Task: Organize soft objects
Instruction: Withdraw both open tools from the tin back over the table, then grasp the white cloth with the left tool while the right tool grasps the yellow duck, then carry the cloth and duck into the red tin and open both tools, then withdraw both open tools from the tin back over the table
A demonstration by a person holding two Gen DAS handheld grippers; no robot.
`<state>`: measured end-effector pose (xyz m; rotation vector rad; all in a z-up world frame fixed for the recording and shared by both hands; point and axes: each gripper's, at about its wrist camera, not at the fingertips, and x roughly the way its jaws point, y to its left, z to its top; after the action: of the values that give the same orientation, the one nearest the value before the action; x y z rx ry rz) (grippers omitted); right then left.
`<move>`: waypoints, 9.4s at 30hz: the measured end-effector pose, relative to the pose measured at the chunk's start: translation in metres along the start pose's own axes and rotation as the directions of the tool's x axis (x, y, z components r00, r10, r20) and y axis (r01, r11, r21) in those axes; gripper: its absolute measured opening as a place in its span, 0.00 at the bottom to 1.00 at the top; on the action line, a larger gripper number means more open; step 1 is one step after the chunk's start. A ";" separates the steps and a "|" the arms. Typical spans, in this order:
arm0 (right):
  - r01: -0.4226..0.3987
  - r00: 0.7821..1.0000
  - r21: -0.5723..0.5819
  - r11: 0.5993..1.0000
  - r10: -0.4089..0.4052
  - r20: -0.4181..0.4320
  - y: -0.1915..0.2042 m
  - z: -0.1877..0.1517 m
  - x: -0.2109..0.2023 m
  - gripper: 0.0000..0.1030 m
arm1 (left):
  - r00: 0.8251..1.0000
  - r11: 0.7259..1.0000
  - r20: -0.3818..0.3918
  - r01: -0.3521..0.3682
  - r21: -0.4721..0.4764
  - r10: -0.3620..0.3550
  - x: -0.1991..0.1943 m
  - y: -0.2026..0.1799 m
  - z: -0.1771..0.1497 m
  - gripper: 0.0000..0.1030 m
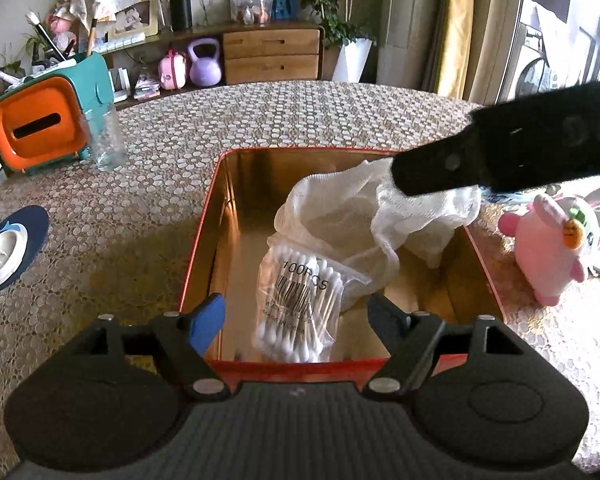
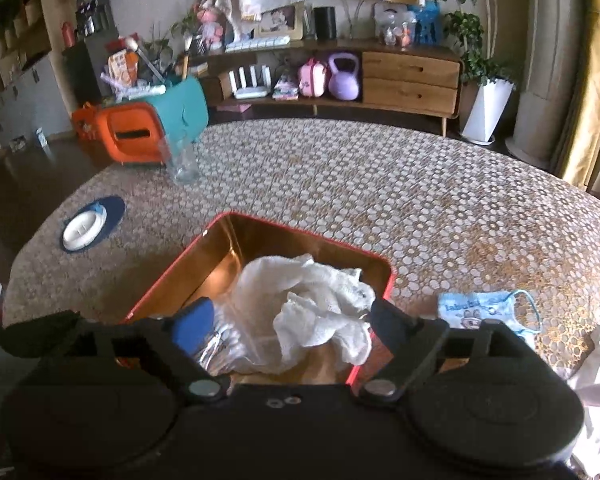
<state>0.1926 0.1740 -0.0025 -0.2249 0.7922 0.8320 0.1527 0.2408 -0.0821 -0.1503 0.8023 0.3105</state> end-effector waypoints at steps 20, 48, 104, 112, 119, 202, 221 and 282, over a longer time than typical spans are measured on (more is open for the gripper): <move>-0.010 0.978 0.113 0.994 -0.014 0.207 -0.045 -0.029 -0.135 1.00 | 0.992 0.997 0.117 0.060 -0.052 -0.054 -0.063 -0.013 -0.005 0.99; 0.310 0.886 0.443 0.841 -0.425 0.188 -0.210 -0.214 -0.278 1.00 | 0.932 0.929 0.128 0.309 0.202 -0.338 -0.090 -0.223 -0.019 0.99; 0.362 0.927 0.416 0.834 -0.371 -0.061 -0.336 -0.191 -0.101 0.31 | 0.974 0.947 -0.084 0.224 0.230 -0.210 0.122 -0.392 0.052 0.22; 0.358 0.922 0.434 0.827 -0.387 -0.025 -0.332 -0.193 -0.118 0.15 | 0.969 0.949 -0.052 0.248 0.196 -0.243 0.099 -0.381 0.058 0.09; 0.342 0.912 0.449 0.825 -0.407 0.054 -0.320 -0.191 -0.156 0.14 | 0.950 0.935 -0.020 0.310 0.170 -0.311 0.058 -0.368 0.067 0.09; 0.071 0.941 0.277 0.958 -0.157 0.301 -0.164 -0.115 -0.246 0.16 | 0.919 0.921 0.153 0.330 0.205 -0.363 -0.132 -0.188 0.095 0.07; -0.094 0.975 0.084 0.992 0.074 0.212 -0.030 -0.021 -0.124 0.16 | 0.983 0.992 0.143 0.103 0.070 -0.113 -0.108 -0.028 0.089 0.07; -0.079 0.993 0.127 0.989 0.067 0.099 -0.025 -0.054 -0.075 0.54 | 0.999 0.999 0.026 0.048 -0.012 -0.048 -0.028 -0.009 0.046 0.72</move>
<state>0.1514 0.0886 0.0094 -0.0401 0.7660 0.8505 0.1692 0.2380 -0.0300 -0.1772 0.7706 0.2717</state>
